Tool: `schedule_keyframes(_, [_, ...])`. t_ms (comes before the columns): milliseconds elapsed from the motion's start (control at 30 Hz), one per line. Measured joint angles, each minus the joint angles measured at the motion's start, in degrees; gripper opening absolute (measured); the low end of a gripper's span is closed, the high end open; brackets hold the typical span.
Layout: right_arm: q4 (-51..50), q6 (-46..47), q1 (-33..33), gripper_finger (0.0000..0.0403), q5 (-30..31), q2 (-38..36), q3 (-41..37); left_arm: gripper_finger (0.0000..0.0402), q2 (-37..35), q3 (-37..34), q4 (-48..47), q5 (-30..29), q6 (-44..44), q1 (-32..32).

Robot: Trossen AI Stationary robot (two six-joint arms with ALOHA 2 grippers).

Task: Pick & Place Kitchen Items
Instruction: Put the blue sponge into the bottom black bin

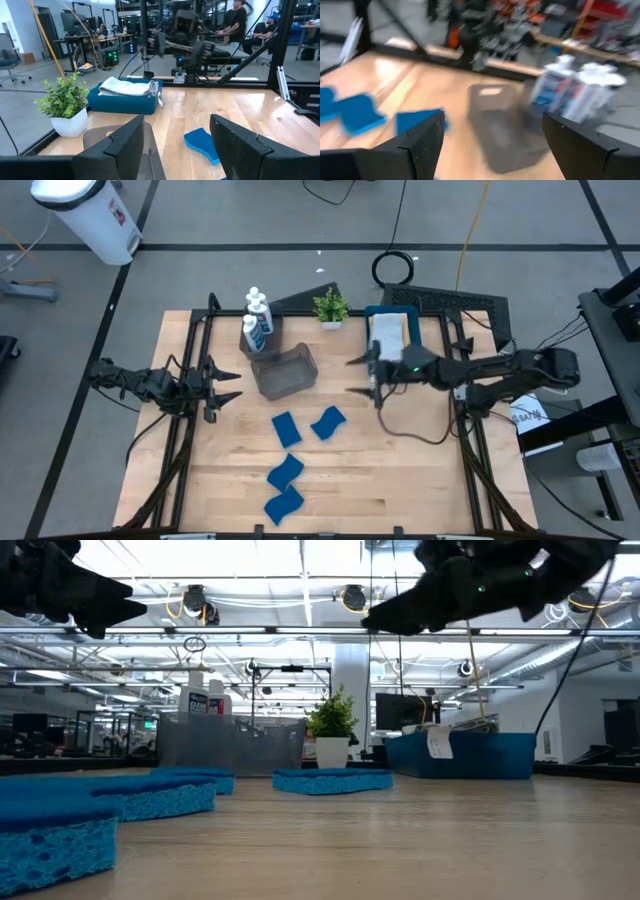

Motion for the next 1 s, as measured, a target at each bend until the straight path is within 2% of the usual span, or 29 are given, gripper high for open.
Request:
schedule_keyframes(233, [-10.1,-2.0,6.2,0.0309,-0.3,14.6,10.0,0.0230,0.0,0.0,0.0,0.0,0.0,0.0])
schedule_keyframes(533, [-16.2,-4.8,6.7,0.0309,-6.1,31.7,17.7,0.0230,0.0,0.0,0.1,0.0,0.0,0.0])
schedule_keyframes(733, [-17.1,-4.8,6.5,0.0309,-6.7,36.6,18.6,0.0230,0.0,0.0,0.1,0.0,0.0,0.0])
schedule_keyframes(1000, [-25.4,-2.4,6.7,0.0305,-9.1,37.2,18.8,0.0230,0.0,0.0,0.3,0.0,0.0,0.0])
